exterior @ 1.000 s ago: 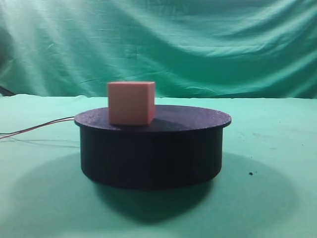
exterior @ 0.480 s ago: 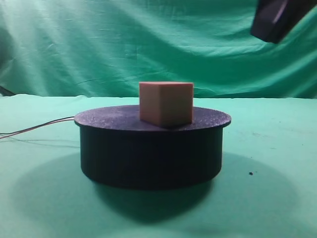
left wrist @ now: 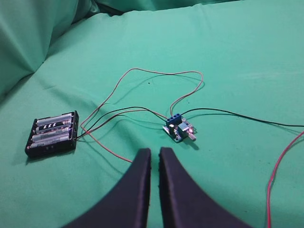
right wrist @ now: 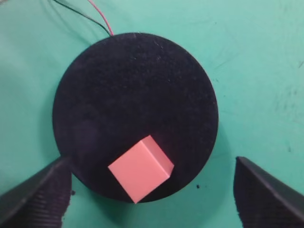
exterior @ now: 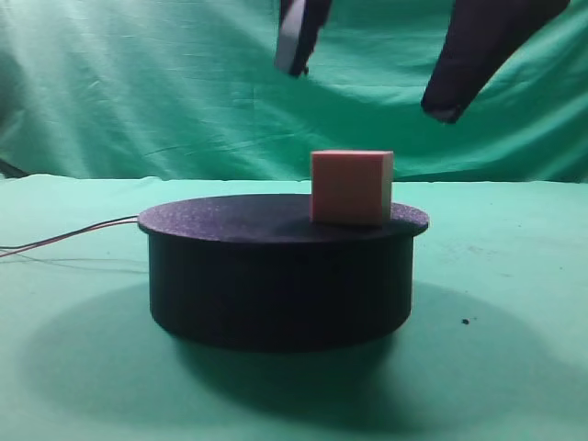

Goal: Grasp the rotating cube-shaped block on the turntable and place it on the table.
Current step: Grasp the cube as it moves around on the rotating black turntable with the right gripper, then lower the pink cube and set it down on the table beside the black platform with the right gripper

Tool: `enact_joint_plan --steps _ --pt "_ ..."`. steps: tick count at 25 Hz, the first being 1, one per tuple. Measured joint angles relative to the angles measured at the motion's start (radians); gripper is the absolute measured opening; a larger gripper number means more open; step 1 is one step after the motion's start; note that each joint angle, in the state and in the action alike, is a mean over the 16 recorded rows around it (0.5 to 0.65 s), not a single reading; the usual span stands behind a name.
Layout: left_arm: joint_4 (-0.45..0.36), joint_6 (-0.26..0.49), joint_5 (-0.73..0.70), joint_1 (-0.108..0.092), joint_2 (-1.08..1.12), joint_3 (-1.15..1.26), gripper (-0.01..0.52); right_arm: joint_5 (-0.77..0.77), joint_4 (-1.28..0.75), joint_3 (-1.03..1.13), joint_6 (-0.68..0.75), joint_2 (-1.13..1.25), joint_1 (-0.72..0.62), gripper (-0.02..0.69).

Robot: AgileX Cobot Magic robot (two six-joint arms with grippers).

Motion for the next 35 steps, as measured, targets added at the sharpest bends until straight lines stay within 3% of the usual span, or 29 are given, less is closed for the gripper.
enact_joint_plan --steps 7,12,20,27,31,35 --pt "0.000 0.000 0.000 0.000 0.000 0.000 0.000 0.037 -0.025 -0.017 -0.003 -0.001 -0.051 0.280" --pt "0.000 0.000 0.000 0.000 0.000 0.000 0.000 0.053 -0.042 0.016 -0.010 -0.056 -0.131 0.229" --pt "0.000 0.000 0.000 0.000 0.000 0.000 0.000 -0.022 -0.047 0.143 -0.044 -0.120 -0.227 0.234" --pt "0.000 0.000 0.000 0.000 0.000 0.000 0.000 -0.104 -0.014 0.226 -0.078 -0.110 -0.227 0.349" --pt "0.000 0.000 0.000 0.000 0.000 0.000 0.000 -0.079 -0.022 0.209 -0.069 -0.119 -0.224 0.403" --pt "0.000 0.000 0.000 0.000 0.000 0.000 0.000 -0.014 -0.050 0.179 -0.045 -0.174 -0.224 0.386"
